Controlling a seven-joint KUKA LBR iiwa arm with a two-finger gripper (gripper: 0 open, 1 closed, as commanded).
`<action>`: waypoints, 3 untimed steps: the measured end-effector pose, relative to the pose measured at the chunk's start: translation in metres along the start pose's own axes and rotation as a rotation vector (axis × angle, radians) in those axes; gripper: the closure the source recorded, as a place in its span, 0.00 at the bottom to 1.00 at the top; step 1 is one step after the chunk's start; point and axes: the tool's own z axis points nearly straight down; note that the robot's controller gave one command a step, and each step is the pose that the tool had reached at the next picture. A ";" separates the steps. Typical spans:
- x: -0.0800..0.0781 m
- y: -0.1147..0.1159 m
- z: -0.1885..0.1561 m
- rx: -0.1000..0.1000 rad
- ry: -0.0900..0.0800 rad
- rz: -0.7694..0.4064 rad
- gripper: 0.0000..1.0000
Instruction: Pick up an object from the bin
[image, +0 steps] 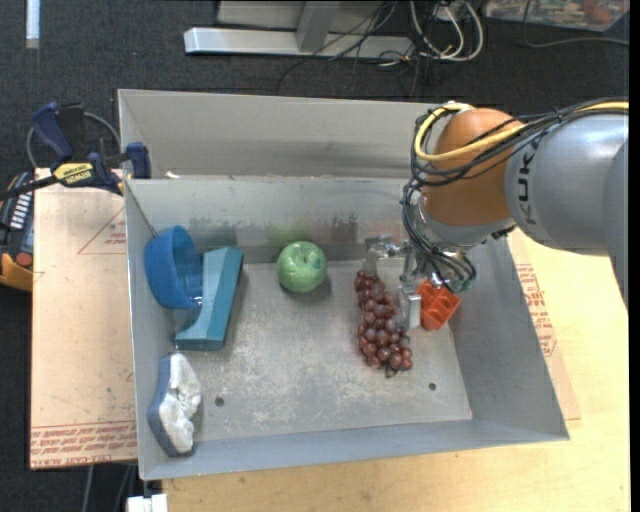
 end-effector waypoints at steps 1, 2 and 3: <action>-0.004 -0.015 -0.048 0.003 -0.010 -0.332 0.00; 0.011 0.022 0.001 -0.001 0.000 -0.470 0.00; 0.004 -0.098 0.029 -0.002 -0.022 -0.510 0.00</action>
Offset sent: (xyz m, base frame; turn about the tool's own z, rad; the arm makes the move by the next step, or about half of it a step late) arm -0.0151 0.0182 -0.0002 -0.4707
